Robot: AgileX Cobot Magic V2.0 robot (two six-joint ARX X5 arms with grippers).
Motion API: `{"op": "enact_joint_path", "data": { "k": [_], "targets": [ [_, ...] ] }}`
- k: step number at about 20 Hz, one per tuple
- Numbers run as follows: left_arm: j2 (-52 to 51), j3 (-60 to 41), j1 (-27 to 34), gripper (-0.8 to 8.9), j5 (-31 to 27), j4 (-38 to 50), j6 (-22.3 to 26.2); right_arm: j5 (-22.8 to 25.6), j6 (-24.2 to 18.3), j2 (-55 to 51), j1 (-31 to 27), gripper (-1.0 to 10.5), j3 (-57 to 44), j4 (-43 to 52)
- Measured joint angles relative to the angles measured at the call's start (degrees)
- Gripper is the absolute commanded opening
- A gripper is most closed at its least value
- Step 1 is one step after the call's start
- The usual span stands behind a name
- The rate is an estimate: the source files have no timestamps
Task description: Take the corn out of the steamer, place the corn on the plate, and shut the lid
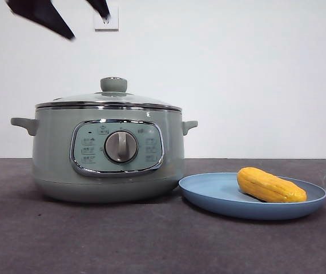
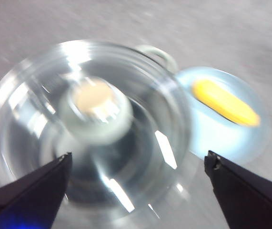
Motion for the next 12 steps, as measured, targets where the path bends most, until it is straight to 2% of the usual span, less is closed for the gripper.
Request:
{"op": "enact_joint_path", "data": {
  "k": [3,5,8,10,11,12],
  "targets": [
    [-4.22,0.00,0.00,4.42,1.05,-4.70,-0.48,-2.32,-0.50,0.00,0.00,5.3,0.00,-1.92],
    [-6.62,0.00,0.00,3.62,1.07,-7.56,-0.52,-2.51,-0.59,0.00,0.00,5.0,0.00,-3.08],
    [-9.60,0.00,0.00,1.63,1.16,-11.58,-0.70,-3.19,-0.68,0.00,0.00,2.8,0.00,-4.79],
    [-11.08,0.00,0.00,-0.19,1.20,-13.57,-0.87,-3.85,-0.68,0.00,0.00,0.5,0.00,-5.84],
    [-11.56,0.00,0.00,-0.08,1.20,-14.05,-0.90,-3.93,-0.70,0.00,0.00,-0.3,0.00,-5.97],
    [-11.98,0.02,0.00,-0.06,1.20,-14.36,-0.90,-3.96,-0.68,0.00,0.00,-0.1,0.00,-6.01]
  ]
}}
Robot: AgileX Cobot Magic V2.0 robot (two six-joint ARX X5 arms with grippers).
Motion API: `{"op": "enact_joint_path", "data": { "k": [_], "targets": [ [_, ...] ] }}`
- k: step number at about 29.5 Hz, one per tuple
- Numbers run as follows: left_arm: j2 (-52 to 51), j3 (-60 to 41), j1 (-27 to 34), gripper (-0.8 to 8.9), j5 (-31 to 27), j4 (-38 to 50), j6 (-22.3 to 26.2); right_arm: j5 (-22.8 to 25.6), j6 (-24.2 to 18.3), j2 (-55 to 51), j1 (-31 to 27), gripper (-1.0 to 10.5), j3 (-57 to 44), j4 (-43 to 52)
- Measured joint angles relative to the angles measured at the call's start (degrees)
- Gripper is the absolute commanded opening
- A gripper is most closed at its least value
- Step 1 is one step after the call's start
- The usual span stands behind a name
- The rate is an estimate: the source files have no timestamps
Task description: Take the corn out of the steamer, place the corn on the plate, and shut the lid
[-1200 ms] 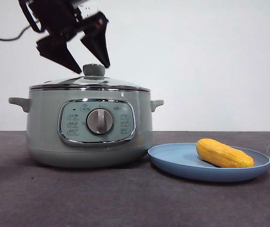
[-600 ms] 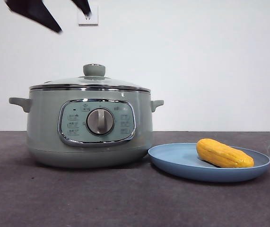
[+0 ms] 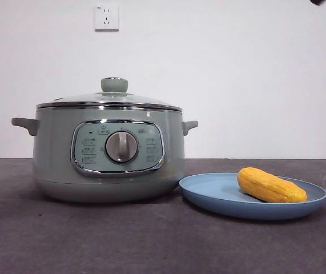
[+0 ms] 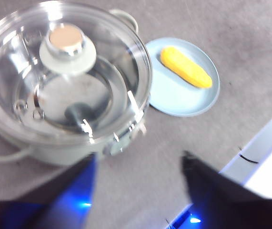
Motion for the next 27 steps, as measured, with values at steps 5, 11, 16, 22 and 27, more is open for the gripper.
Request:
{"op": "enact_joint_path", "data": {
  "k": [5,11,16,22,27],
  "targets": [
    [-0.48,-0.02,0.00,-0.05,-0.02,-0.61,0.00,0.02,-0.02,0.00,0.00,0.0,0.00,0.02],
    [-0.46,-0.02,0.00,-0.05,-0.07,-0.85,-0.07,0.13,-0.07,0.00,0.00,0.0,0.00,0.02],
    [-0.46,-0.02,0.00,-0.04,-0.22,-0.85,-0.07,0.15,-0.04,0.00,0.00,0.0,0.00,0.02],
    [-0.46,-0.02,0.00,-0.04,-0.24,-0.85,-0.07,0.15,-0.04,0.00,0.00,0.0,0.00,0.00],
    [-0.46,-0.02,0.00,-0.04,-0.24,-0.85,-0.07,0.15,-0.04,0.00,0.00,0.0,0.00,0.00]
  ]
}}
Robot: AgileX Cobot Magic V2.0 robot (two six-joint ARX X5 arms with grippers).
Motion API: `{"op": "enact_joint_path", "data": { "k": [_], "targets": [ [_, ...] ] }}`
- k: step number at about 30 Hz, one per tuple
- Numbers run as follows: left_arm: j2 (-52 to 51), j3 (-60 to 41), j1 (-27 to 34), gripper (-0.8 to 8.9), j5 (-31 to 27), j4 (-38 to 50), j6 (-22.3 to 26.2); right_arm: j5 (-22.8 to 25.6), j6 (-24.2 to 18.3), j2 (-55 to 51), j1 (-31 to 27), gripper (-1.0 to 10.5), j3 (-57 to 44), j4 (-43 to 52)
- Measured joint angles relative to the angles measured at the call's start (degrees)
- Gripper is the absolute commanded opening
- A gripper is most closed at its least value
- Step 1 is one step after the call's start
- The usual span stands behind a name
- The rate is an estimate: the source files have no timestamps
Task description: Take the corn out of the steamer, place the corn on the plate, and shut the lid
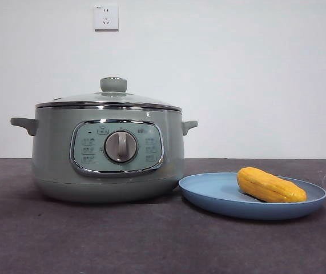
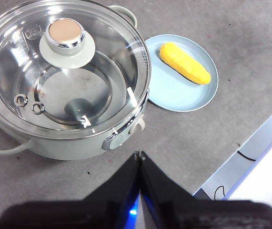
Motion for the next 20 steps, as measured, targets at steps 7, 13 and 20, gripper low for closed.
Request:
{"op": "enact_joint_path", "data": {
  "k": [7,13,20],
  "targets": [
    [-0.15,0.00,0.55,-0.04,-2.62,5.97,2.82,0.00,0.00,0.00,0.00,0.0,0.00,0.02],
    [-5.05,-0.74,8.04,-0.04,-1.46,21.40,8.98,0.00,0.00,0.00,0.00,0.0,0.00,0.02],
    [-17.44,-14.32,18.27,-0.04,-0.48,36.54,11.13,0.00,0.00,0.00,0.00,0.0,0.00,0.02]
  ]
}}
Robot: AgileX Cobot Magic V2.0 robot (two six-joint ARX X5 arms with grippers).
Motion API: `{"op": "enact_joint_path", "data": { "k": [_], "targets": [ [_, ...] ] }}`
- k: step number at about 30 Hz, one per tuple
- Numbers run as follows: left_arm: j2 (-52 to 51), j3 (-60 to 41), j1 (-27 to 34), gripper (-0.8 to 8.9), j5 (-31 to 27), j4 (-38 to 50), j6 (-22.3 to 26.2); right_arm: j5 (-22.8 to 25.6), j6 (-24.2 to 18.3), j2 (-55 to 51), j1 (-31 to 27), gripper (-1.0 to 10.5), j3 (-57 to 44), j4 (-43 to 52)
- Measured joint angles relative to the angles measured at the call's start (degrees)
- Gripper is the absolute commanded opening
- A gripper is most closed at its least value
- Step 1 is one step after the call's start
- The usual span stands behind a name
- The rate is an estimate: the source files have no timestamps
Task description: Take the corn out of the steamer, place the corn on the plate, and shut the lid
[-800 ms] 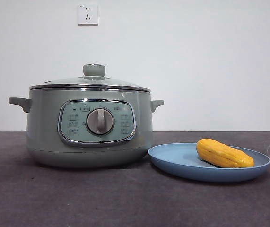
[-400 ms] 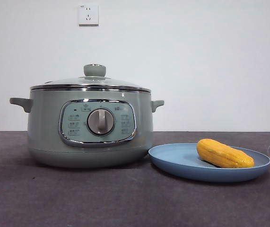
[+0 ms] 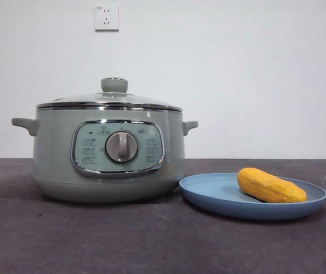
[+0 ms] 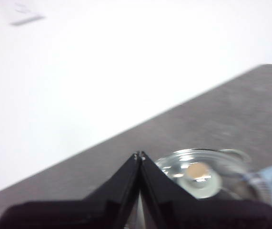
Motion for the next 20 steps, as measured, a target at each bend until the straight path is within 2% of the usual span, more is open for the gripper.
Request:
{"op": "enact_joint_path", "data": {
  "k": [3,12,17,20],
  "targets": [
    [-5.95,-10.29,2.67,-0.04,-1.46,7.19,0.44,0.00,0.00,0.00,0.00,0.0,0.00,-0.02],
    [-22.38,-40.22,3.45,-0.04,-8.17,22.27,0.28,0.00,0.00,0.00,0.00,0.0,0.00,0.00],
    [-29.40,-51.74,3.52,-0.04,-12.52,23.10,-1.86,0.00,0.00,0.00,0.00,0.0,0.00,0.00],
    [-33.14,-56.89,3.54,-0.04,-12.90,23.08,-2.73,0.00,0.00,0.00,0.00,0.0,0.00,0.00]
  ]
}}
